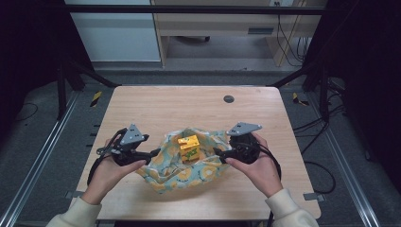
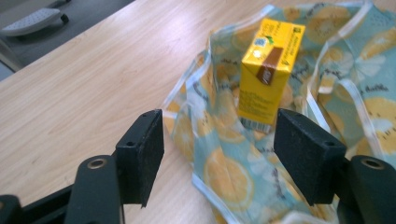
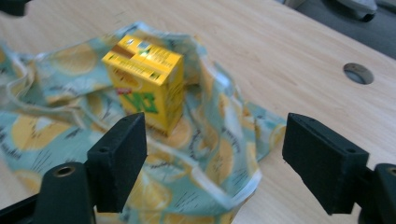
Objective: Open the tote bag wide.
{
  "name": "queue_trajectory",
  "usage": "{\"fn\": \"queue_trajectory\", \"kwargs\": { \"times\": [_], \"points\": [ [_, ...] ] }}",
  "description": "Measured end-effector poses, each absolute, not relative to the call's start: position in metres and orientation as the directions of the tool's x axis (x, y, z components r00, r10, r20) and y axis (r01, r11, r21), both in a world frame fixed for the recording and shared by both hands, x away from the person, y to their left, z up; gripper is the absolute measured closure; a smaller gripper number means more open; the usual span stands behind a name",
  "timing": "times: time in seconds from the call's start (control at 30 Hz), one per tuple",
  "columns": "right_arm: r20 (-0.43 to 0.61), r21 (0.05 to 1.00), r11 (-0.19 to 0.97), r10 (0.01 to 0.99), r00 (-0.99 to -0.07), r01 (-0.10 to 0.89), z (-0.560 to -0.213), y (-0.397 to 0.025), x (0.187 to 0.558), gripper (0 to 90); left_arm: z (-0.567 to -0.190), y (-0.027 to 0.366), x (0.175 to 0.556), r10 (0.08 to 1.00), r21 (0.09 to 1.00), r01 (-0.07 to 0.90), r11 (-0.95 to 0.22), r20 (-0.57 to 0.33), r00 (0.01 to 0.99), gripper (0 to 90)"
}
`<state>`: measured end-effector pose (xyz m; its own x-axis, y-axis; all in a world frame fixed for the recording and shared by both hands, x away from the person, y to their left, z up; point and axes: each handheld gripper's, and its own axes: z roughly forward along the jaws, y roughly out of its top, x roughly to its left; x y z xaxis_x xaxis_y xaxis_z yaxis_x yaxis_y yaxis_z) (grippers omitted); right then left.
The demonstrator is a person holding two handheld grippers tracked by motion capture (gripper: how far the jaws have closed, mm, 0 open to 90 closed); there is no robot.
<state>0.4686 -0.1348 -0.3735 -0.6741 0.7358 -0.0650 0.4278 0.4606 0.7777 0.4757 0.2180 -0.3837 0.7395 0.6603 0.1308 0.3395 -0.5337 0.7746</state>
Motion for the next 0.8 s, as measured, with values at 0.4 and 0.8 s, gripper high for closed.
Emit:
{"fn": "queue_trajectory", "kwargs": {
  "times": [0.4,0.8],
  "points": [
    [-0.067,0.758,0.505,0.69,-0.721,0.412,-0.39,-0.128,0.446,17.7,-0.408,0.209,0.506,0.67,0.723,0.395,-0.566,0.124,0.732,32.6],
    [-0.049,0.746,0.539,0.63,-0.775,0.391,-0.406,-0.114,0.446,17.5,-0.421,0.205,0.521,0.671,0.693,0.422,-0.585,0.121,0.732,32.3]
  ]
}}
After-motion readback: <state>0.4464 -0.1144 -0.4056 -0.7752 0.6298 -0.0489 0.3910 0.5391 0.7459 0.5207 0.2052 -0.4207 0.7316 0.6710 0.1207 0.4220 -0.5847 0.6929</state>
